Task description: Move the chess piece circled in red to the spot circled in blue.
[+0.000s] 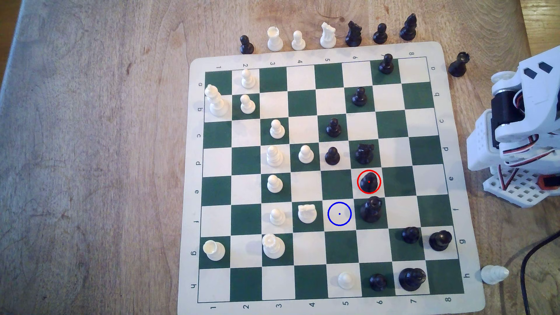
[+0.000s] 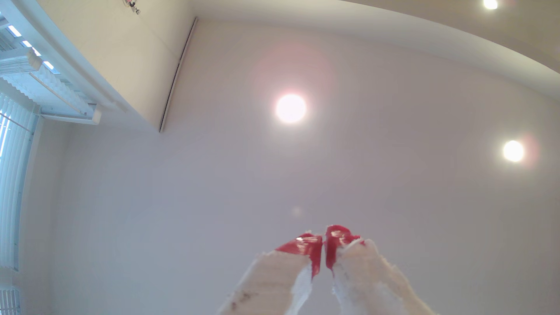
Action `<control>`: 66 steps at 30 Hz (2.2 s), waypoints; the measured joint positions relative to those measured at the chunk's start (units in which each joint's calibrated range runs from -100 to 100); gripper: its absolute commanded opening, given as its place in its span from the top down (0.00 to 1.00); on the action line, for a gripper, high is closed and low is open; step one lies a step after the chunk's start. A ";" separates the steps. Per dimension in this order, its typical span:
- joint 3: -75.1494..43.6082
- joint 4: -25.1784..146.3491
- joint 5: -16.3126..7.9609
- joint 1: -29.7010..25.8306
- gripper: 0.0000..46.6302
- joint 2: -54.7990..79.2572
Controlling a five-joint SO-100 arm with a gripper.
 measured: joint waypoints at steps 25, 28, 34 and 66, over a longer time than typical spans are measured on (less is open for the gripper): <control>-15.27 102.55 -0.20 5.16 0.80 -0.08; -17.44 115.62 -0.20 4.72 0.88 -0.25; -21.60 140.16 -0.39 3.39 0.91 0.84; -31.00 165.74 -0.54 -9.37 0.72 28.91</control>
